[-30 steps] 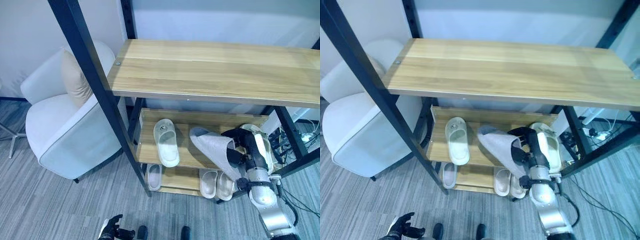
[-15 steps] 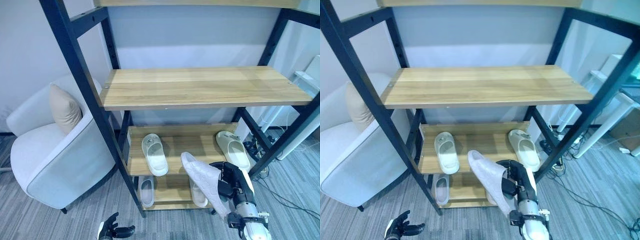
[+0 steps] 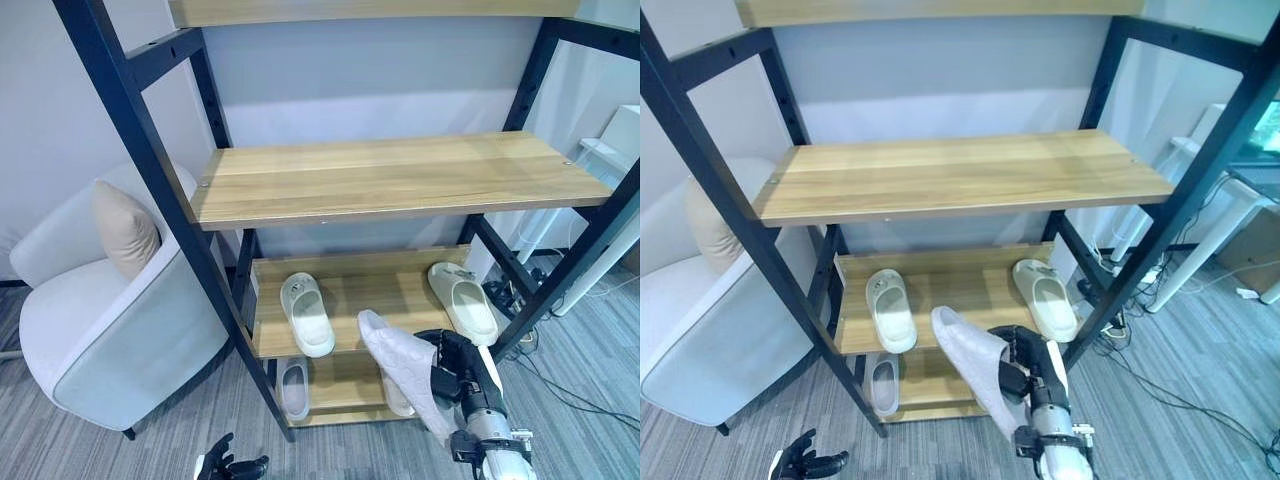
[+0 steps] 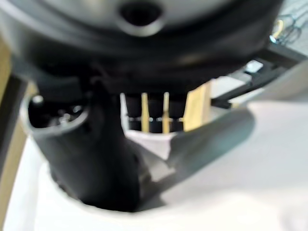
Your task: Arrange the slippers neatly on the shoe rack.
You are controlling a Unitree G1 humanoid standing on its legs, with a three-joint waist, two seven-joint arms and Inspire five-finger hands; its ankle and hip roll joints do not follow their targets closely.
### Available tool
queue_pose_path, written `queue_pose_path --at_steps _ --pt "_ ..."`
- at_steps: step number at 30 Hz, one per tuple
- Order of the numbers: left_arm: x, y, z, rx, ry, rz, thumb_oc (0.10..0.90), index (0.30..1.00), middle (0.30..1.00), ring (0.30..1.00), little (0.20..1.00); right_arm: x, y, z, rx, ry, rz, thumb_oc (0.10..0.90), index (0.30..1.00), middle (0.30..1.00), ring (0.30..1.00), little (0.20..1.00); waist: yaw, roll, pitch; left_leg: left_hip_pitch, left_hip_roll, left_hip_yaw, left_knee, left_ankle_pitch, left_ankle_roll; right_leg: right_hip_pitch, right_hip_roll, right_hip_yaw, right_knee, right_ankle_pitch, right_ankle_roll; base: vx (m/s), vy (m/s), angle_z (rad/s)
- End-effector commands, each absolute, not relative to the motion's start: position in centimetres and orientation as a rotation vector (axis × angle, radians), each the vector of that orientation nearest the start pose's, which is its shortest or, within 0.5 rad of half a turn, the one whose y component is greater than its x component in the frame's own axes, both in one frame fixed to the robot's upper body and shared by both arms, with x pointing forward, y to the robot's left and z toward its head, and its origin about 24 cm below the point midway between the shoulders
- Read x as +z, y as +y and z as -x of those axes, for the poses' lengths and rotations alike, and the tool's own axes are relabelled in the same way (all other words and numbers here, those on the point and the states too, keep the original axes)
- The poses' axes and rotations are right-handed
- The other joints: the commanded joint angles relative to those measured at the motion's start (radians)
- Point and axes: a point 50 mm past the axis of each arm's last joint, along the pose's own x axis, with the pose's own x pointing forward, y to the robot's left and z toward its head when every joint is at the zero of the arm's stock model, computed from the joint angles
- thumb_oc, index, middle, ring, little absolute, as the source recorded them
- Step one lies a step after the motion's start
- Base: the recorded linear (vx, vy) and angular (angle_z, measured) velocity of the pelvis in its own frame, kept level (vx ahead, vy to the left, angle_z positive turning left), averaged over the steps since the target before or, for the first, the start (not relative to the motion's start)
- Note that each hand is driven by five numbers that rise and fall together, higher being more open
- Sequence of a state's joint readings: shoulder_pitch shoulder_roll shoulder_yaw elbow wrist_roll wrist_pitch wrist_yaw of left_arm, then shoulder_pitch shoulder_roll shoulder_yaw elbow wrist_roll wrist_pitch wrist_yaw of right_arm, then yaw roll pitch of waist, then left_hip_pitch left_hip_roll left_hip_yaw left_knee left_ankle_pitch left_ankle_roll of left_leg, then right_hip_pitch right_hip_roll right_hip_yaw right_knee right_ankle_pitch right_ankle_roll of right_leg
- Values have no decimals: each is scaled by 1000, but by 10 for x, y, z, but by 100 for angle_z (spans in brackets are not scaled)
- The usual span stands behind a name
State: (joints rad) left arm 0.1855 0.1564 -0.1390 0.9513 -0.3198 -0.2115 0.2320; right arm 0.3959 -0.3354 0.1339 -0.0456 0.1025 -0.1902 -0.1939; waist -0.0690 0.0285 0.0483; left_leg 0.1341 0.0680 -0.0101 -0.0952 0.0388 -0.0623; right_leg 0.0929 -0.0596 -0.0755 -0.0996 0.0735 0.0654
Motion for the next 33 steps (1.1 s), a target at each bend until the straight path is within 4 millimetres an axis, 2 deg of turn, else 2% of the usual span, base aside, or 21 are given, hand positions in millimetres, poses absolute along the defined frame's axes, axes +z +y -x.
queue_pose_path --at_steps 1,4,5,6,7,8,11,12,13,16,18,19,22,24,26,27,28,29,31,32,33 --pt "-112 234 -150 427 608 -50 800 900 900 900 900 42 -199 -185 -39 -110 182 400 300 300 300 300 13 -32 27 27 -54 12 46 -107 33 35 -41 22 60 -113 55 0 0 0" --pt "-71 241 -180 371 358 -89 800 900 900 900 900 38 -200 -178 36 -74 241 400 300 300 300 300 17 -47 76 -35 -59 9 170 -146 31 -3 -47 20 148 -144 50 -65 0 2" --pt "-71 241 -179 371 358 -90 800 900 900 900 900 38 -200 -179 36 -74 240 400 300 300 300 300 17 -48 75 -40 -59 9 175 -149 31 -6 -47 20 152 -145 50 -115 -5 5" --pt "-58 243 -188 358 291 -96 800 900 900 900 900 35 -200 -178 54 -59 243 400 300 300 300 300 19 -54 96 -72 -61 9 221 -161 29 -36 -46 22 195 -157 48 -186 -14 6" --pt "-37 246 -200 344 181 -112 800 900 900 900 900 30 -201 -178 72 -30 245 400 300 300 300 300 23 -63 132 -127 -65 13 300 -181 27 -81 -49 19 263 -172 46 -187 -13 7" --pt "-37 246 -200 345 181 -112 800 900 900 900 900 30 -200 -178 72 -30 244 400 300 300 300 300 22 -64 131 -133 -65 13 307 -185 27 -86 -49 19 268 -174 46 -181 -13 9" --pt "-12 250 -214 356 56 -152 800 900 900 900 900 28 -198 -183 101 -17 207 400 300 300 300 300 27 -69 180 -234 -49 24 440 -223 30 -194 -53 25 395 -196 39 -189 -13 5" --pt "4 252 -223 391 -26 -150 800 900 900 900 900 29 -196 -188 118 -21 182 400 300 300 300 300 30 -70 205 -301 -33 30 510 -242 34 -263 -51 31 469 -217 31 -176 -21 -1" --pt "4 252 -223 392 -27 -150 800 900 900 900 900 29 -196 -188 119 -22 182 400 300 300 300 300 30 -69 202 -309 -32 30 517 -245 34 -271 -50 32 475 -220 31 -165 -18 -1" --pt "26 250 -239 447 -141 -119 800 900 900 900 900 38 -189 -203 142 -69 171 400 300 300 300 300 38 -60 233 -461 -16 28 669 -289 45 -418 -54 47 623 -265 15 -170 -19 -9" --pt "30 249 -243 459 -163 -118 800 900 900 900 900 43 -186 -208 146 -92 170 400 300 300 300 300 38 -57 236 -517 -16 24 718 -301 47 -472 -53 50 665 -279 10 -176 -24 -9" --pt "37 248 -248 483 -194 -127 800 900 900 900 900 52 -181 -219 142 -141 180 400 300 300 300 300 42 -50 251 -604 -19 19 792 -312 55 -560 -53 56 737 -299 -1 -177 -24 2" --pt "39 247 -252 512 -208 -120 800 900 900 900 900 66 -178 -229 119 -212 190 400 300 300 300 300 47 -40 245 -709 -9 10 882 -341 60 -666 -47 57 817 -332 -10 -141 -20 0" --pt "45 248 -256 552 -233 -108 800 900 900 900 900 85 -175 -244 73 -304 177 400 300 300 300 300 53 -29 239 -839 -7 -4 986 -366 69 -792 -36 58 908 -359 -16 -101 -17 6" --pt "47 251 -258 600 -246 -99 800 900 900 900 900 101 -173 -255 20 -382 169 400 300 300 300 300 63 -17 233 -932 -7 -14 1083 -421 73 -888 -22 66 1008 -415 -17 -42 -14 -1" --pt "54 255 -262 660 -274 -81 800 900 900 900 900 125 -172 -268 -50 -488 186 400 300 300 300 300 71 -8 239 -1023 -5 -23 1158 -441 84 -982 -18 74 1085 -439 -25 -133 -9 -9" --pt "61 257 -264 688 -302 -72 800 900 900 900 900 136 -170 -275 -78 -533 196 400 300 300 300 300 76 -2 239 -1079 -6 -33 1208 -454 89 -1033 -20 77 1132 -452 -31 -96 -5 -8" --pt "62 257 -265 690 -305 -72 800 900 900 900 900 136 -170 -276 -79 -536 196 400 300 300 300 300 75 -2 236 -1089 -6 -35 1216 -457 89 -1043 -20 76 1140 -456 -31 -45 -20 0" --pt "80 257 -271 721 -383 -58 800 900 900 900 900 163 -168 -286 -117 -652 230 400 300 300 300 300 84 6 243 -1183 -10 -51 1314 -490 97 -1133 -17 85 1237 -491 -44 -30 -29 5" --pt "80 257 -271 721 -383 -58 800 900 900 900 900 164 -168 -286 -117 -652 230 400 300 300 300 300 84 6 241 -1186 -10 -51 1316 -491 97 -1136 -17 85 1239 -492 -44 -33 -3 2" --pt "97 259 -275 769 -452 -83 800 900 900 900 900 190 -158 -295 -146 -749 221 400 300 300 300 300 95 15 256 -1264 -10 -61 1423 -527 108 -1215 -13 95 1340 -520 -58 0 0 0"
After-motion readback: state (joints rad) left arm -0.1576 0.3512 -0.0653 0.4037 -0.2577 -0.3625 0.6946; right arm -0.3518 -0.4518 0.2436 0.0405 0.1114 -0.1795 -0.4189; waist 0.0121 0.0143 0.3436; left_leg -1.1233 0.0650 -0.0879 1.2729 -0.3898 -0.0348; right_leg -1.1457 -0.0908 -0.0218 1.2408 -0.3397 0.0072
